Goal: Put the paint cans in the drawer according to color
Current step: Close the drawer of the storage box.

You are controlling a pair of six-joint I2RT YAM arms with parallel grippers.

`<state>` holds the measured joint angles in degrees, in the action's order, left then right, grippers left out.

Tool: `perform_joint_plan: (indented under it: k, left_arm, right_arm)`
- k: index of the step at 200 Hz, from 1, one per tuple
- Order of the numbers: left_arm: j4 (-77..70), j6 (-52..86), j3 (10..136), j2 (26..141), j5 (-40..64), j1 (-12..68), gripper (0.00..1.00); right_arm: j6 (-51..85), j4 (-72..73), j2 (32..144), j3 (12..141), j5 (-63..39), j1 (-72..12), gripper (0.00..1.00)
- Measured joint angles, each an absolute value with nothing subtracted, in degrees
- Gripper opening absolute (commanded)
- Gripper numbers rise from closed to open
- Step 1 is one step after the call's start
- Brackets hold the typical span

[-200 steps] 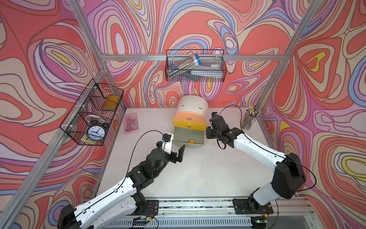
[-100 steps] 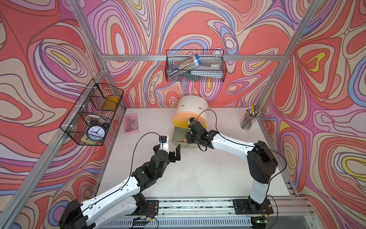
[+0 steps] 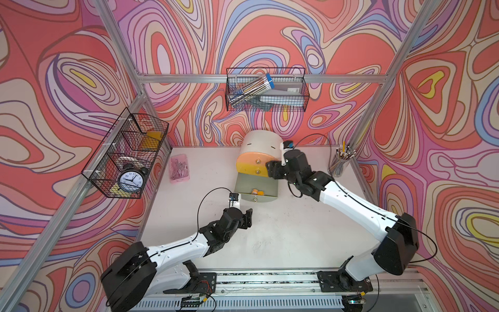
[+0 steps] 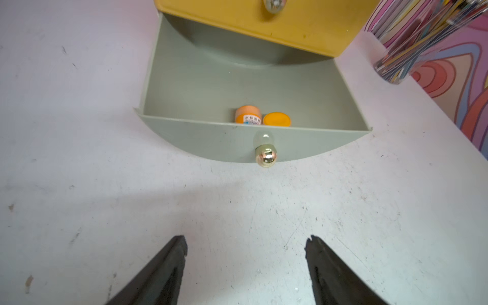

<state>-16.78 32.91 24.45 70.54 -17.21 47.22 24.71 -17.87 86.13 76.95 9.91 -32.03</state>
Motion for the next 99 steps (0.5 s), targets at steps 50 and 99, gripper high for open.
perform_joint_plan:
  k: [50,99]
  left_arm:
    - [-24.93,28.86,32.56,85.86,-18.74,47.16,0.79]
    - [-30.15,25.58,38.87,95.74,-19.05,44.93,0.79]
  right_arm:
    - [23.27,-15.86,95.68,83.77,4.05,-20.95,0.74]
    - [19.64,-16.67,109.23,99.20,2.35,-22.26,0.75]
